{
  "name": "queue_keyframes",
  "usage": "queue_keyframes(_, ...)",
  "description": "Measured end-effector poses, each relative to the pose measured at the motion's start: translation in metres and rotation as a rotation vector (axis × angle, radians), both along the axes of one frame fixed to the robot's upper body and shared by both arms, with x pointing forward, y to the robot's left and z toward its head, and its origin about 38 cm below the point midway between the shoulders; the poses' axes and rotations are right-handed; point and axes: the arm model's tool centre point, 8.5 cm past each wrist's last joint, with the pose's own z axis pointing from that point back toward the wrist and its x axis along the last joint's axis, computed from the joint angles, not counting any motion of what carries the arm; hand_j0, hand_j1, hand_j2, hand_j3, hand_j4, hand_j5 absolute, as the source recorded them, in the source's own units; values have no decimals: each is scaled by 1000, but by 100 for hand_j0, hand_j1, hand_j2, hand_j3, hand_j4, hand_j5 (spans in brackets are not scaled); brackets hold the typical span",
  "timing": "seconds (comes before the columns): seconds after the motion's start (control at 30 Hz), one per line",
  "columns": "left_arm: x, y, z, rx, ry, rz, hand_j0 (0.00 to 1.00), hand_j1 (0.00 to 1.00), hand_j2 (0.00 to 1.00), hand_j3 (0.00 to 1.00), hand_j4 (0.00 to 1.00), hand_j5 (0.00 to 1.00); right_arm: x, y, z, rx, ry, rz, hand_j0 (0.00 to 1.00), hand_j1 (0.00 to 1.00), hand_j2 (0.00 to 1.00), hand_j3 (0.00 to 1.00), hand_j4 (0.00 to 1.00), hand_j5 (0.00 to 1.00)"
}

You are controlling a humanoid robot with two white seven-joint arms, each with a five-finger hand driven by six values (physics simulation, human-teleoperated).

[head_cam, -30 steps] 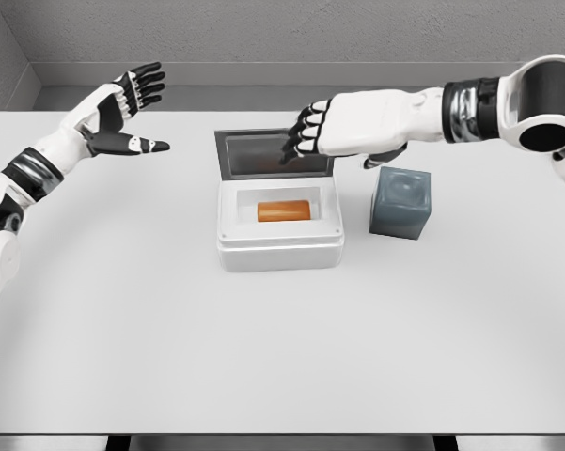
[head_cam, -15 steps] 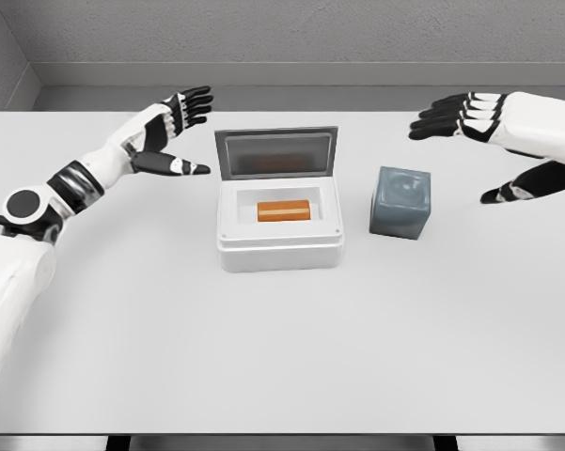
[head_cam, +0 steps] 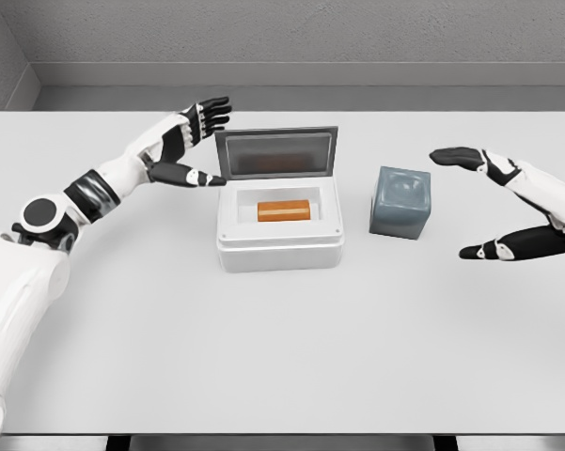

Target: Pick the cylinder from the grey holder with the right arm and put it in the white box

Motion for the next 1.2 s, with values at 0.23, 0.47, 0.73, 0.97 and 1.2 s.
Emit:
queue_keyframes(0.23,-8,-3,2,-3,-16,-18,100,100,100,100,100,100,-4,4,-21,48,37,-17,100,100,100,100,100,100)
queue_keyframes(0.47,-21,0,2,6,-31,-33,100,100,100,100,100,100,-2,2,-26,56,48,-32,100,100,100,100,100,100)
queue_keyframes(0.73,-38,5,-2,11,-38,-43,100,100,100,100,100,100,-1,1,-27,50,47,-35,100,100,100,100,100,100)
queue_keyframes(0.97,-51,13,5,17,-66,-47,100,100,100,100,100,100,-1,1,-27,47,47,-37,100,100,100,100,100,100)
queue_keyframes(1.2,-63,19,12,14,-93,-44,100,100,100,100,100,100,0,1,-27,42,44,-38,100,100,100,100,100,100)
